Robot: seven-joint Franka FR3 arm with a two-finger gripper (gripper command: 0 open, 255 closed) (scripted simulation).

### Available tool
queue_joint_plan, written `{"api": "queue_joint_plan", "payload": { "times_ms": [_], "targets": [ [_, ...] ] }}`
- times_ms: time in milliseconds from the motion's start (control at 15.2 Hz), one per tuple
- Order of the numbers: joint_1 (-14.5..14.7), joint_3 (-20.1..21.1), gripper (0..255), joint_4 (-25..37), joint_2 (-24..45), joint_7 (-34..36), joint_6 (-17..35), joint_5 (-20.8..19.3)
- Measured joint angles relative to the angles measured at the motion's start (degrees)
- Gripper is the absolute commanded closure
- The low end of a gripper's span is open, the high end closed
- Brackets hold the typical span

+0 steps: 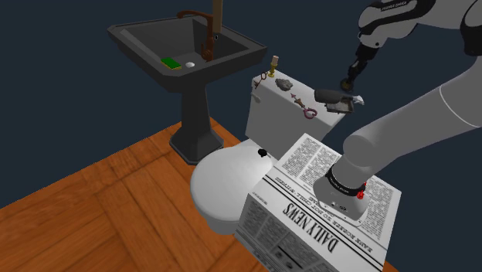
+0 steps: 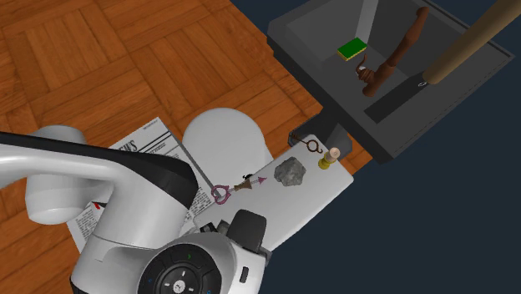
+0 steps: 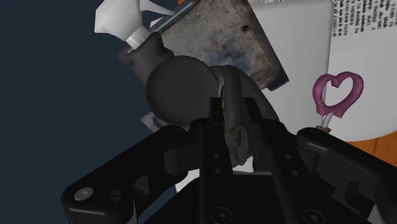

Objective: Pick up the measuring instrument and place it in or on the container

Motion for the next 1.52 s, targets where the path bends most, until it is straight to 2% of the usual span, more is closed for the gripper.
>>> {"api": "queue_joint_plan", "payload": {
  "times_ms": [528, 924, 990, 1386, 1518],
  "targets": [
    [0.35, -1.66, 255, -3.69, 3.09, -1.02, 6.78, 0.92],
    [0.32, -1.78, 255, -4.08, 3.30, -1.09, 7.59, 0.99],
    [0.31, -1.77, 0, -4.09, 3.27, -1.08, 7.57, 0.96],
    [0.32, -1.83, 0, -4.33, 3.52, -1.07, 7.56, 1.00],
    [0.23, -1.07, 0, -2.92, 2.14, -0.47, 4.97, 0.56]
  ]
}}
